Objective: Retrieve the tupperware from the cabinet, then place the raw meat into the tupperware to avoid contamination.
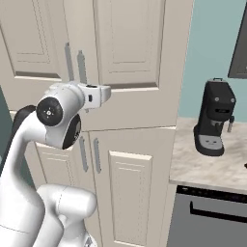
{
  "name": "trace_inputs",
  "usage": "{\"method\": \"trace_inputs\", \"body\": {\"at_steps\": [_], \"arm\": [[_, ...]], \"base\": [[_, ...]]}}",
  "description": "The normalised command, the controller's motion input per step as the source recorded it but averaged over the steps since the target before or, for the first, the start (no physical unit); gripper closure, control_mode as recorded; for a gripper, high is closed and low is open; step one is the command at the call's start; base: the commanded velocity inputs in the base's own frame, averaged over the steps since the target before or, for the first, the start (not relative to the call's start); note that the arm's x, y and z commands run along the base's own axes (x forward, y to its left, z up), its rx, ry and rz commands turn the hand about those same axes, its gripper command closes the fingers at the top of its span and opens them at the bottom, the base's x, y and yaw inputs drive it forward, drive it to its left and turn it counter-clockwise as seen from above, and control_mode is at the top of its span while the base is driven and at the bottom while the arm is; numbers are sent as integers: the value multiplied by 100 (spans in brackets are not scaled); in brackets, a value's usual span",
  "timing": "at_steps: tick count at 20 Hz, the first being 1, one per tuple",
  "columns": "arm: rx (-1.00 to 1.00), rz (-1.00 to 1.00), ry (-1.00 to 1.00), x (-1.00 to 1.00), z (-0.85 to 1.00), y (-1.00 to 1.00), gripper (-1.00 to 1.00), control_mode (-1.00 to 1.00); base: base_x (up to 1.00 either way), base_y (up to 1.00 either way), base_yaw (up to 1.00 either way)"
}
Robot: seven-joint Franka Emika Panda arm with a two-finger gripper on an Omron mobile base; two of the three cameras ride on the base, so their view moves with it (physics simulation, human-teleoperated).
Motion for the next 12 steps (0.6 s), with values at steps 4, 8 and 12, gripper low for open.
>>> {"method": "trace_inputs", "body": {"at_steps": [4,8,12], "arm": [[0,0,1,-44,-7,-37,100,-100],[0,0,3,-40,-6,-38,100,-100],[0,0,4,-39,-5,-38,100,-100]], "base": [[0,0,0],[0,0,0],[0,0,0]]}}
